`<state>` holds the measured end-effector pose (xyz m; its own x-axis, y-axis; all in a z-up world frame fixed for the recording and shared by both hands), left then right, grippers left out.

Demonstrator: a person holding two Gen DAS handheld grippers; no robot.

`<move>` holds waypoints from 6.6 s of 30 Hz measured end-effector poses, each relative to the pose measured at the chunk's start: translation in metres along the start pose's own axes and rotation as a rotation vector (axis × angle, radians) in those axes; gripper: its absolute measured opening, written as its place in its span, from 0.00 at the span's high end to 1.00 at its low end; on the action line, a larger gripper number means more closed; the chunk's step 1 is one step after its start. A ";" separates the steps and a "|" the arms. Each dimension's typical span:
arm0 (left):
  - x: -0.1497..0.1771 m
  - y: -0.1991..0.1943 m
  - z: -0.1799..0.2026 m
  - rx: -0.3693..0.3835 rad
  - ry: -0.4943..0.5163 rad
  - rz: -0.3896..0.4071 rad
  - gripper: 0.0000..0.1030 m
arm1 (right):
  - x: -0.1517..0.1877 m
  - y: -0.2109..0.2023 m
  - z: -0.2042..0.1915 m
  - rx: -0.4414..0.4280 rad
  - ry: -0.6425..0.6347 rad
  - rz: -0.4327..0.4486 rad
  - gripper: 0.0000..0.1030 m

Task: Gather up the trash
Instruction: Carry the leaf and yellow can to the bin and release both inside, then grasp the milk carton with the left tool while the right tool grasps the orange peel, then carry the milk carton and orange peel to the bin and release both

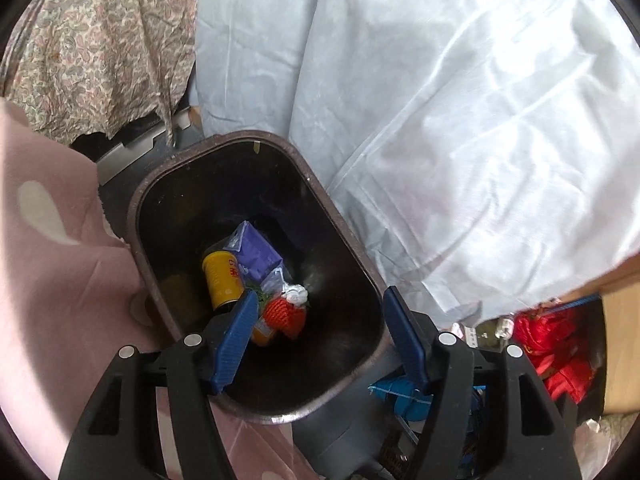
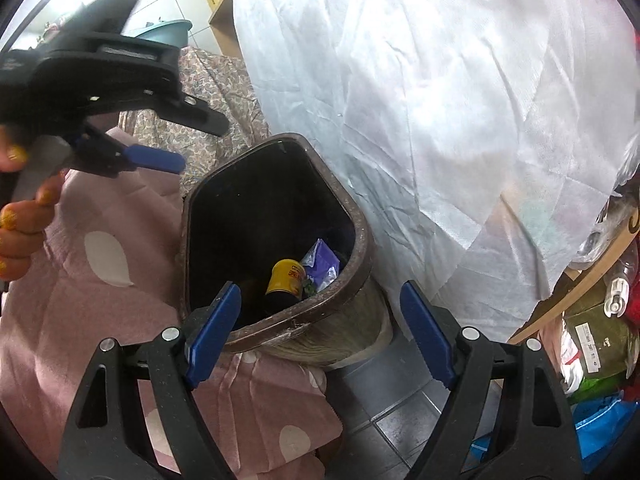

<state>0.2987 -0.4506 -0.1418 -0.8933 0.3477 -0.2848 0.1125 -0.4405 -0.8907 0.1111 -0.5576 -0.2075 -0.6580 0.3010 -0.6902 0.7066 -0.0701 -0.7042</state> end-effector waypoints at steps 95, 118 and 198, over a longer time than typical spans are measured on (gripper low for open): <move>0.167 -0.284 -0.342 -0.221 0.213 0.405 0.45 | -0.164 0.050 -0.419 -0.314 -0.698 -0.059 0.22; 0.155 -0.272 -0.285 -0.070 0.116 0.487 0.45 | -0.169 0.062 -0.404 -0.325 -0.664 -0.065 0.79; -0.003 0.058 0.006 -0.203 0.016 0.002 0.28 | -0.013 -0.036 0.023 -0.041 0.034 0.080 0.25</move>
<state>0.3056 -0.4818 -0.1906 -0.8863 0.3603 -0.2911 0.2014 -0.2663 -0.9426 0.0883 -0.5807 -0.1775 -0.5902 0.3282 -0.7376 0.7672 -0.0564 -0.6389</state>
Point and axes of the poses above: each gripper's, at about its wrist camera, not at the fingertips, and y roughly the way its jaws point, z to its right, x to its underside, the point moved 3 cm from there along y, roughly the way its jaws point, and after that the axes turned 11 degrees about -y, right-handed, at the moved point
